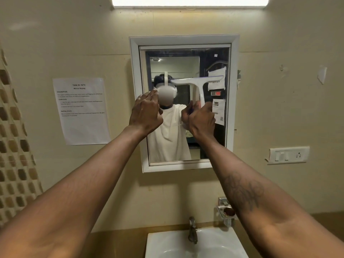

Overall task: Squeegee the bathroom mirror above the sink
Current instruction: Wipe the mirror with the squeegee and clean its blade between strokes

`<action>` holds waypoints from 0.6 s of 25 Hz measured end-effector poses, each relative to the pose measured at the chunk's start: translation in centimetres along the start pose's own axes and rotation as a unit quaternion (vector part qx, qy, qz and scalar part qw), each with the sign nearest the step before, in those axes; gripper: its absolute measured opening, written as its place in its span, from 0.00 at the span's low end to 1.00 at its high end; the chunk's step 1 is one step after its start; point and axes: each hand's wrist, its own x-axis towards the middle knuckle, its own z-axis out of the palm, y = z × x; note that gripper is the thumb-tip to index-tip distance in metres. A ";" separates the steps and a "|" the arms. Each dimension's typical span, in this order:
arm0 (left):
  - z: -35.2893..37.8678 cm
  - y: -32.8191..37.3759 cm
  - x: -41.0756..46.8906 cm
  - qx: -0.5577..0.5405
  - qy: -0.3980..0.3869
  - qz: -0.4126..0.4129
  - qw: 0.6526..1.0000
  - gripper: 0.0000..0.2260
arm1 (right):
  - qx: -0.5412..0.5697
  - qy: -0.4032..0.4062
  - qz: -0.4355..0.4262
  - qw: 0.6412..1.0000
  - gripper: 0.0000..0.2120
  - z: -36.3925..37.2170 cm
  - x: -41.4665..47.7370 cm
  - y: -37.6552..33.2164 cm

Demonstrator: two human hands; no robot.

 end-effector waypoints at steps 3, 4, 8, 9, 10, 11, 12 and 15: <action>0.1 0.0 -0.7 -0.003 -0.003 -0.002 1.000 0.26 | -0.025 -0.025 0.021 0.999 0.27 -0.4 -3.1 1.5; 0.1 0.0 -1.0 -0.001 -0.002 -0.004 1.000 0.26 | -0.034 -0.035 0.022 0.999 0.26 -0.6 -4.1 2.1; -0.1 0.2 -2.2 0.003 0.001 -0.003 1.000 0.25 | -0.063 -0.094 0.048 0.992 0.13 -1.5 -7.6 5.0; -0.3 0.3 -2.4 0.004 0.001 0.001 1.000 0.24 | -0.066 -0.107 0.057 0.990 0.13 -1.8 -8.4 5.4; -0.3 0.4 -2.5 0.007 0.001 0.005 1.000 0.23 | -0.067 -0.115 0.065 0.989 0.13 -2.0 -9.1 5.6; -0.4 0.6 -2.4 0.010 0.001 0.008 1.000 0.22 | -0.065 -0.117 0.067 0.989 0.13 -2.3 -9.5 5.6; -0.4 0.7 -2.4 0.014 0.002 0.011 1.000 0.21 | -0.061 -0.112 0.062 0.990 0.12 -2.6 -9.6 5.5; -0.6 1.3 -2.0 0.015 0.008 0.015 1.000 0.22 | -0.034 -0.074 0.027 0.996 0.10 -3.4 -8.4 4.5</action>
